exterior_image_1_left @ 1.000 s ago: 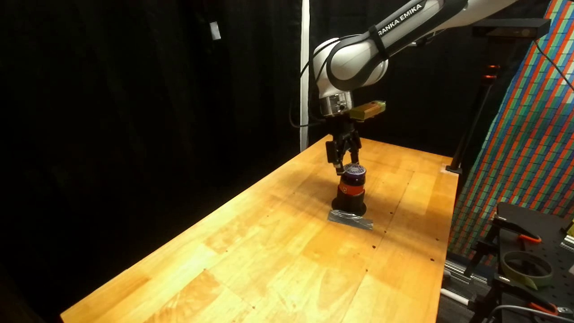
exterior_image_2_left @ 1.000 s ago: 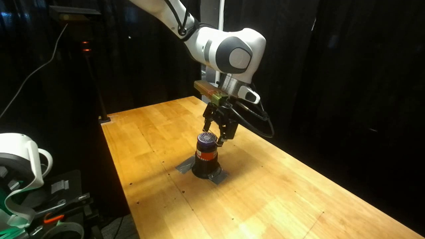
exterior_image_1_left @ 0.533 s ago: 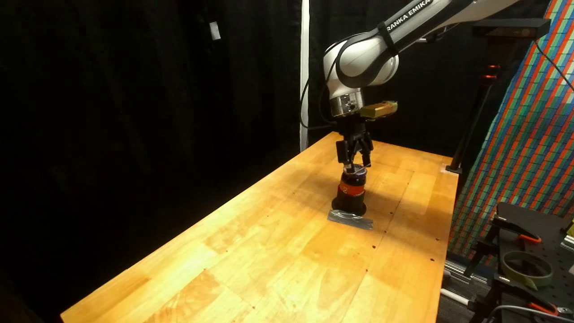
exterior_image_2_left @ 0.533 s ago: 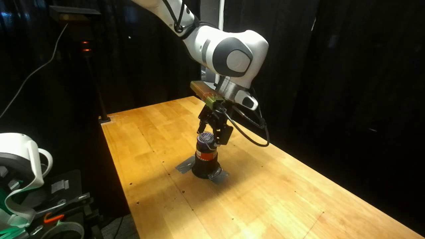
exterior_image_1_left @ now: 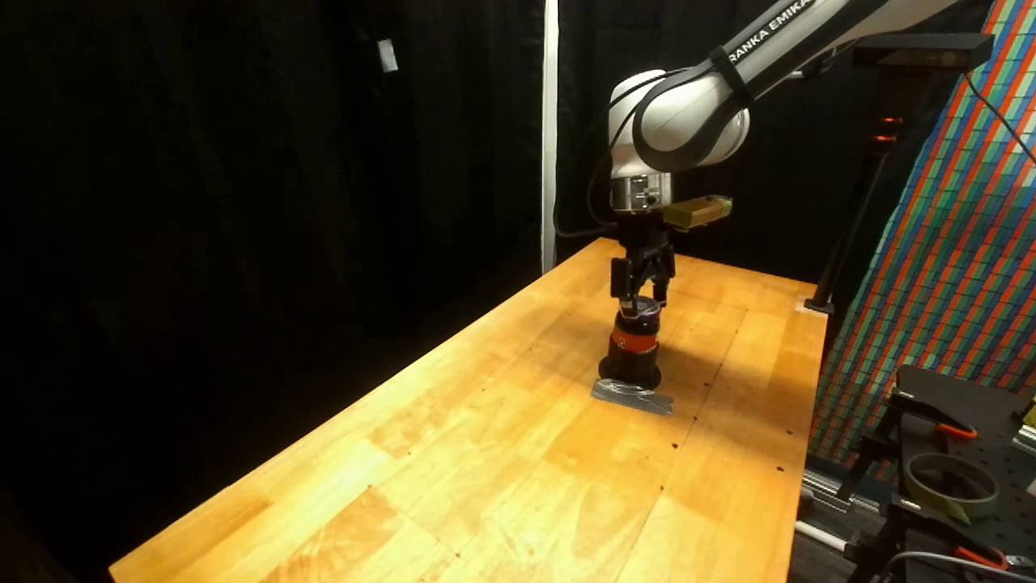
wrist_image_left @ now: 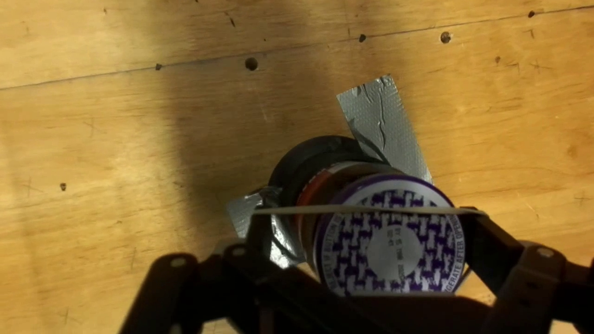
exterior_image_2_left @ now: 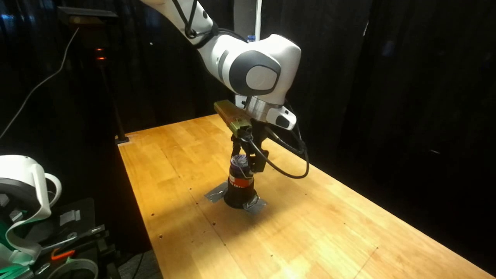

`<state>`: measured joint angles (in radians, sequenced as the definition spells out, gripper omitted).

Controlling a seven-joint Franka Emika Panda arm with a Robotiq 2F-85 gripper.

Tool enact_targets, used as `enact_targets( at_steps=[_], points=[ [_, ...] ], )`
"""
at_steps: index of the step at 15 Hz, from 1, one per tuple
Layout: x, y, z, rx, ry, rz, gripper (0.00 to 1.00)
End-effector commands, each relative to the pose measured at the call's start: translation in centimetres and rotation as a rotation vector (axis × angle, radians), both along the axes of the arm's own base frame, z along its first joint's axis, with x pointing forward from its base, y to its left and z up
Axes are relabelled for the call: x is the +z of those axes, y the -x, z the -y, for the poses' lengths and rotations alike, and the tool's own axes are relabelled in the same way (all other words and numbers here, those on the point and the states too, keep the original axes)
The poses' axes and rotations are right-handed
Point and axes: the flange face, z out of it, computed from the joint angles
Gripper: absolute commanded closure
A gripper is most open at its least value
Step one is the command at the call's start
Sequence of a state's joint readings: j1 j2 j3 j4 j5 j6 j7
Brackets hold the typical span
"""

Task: Put the rubber band around the jar.

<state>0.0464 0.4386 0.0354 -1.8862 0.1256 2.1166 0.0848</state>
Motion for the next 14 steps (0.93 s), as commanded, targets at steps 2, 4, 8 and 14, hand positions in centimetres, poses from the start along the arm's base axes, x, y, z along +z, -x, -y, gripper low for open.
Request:
enact_targets(
  at_steps=[2, 4, 8, 14],
  points=[
    [0.1, 4.1, 0.1, -0.017, 0.020, 0.083, 0.00],
    [0.1, 5.2, 0.0, -0.019, 0.026, 0.120, 0.00],
    [0.3, 6.8, -0.4, -0.028, 0.034, 0.187, 0.00],
    [-0.2, 8.9, -0.3, -0.038, 0.038, 0.235, 0.00]
  ],
)
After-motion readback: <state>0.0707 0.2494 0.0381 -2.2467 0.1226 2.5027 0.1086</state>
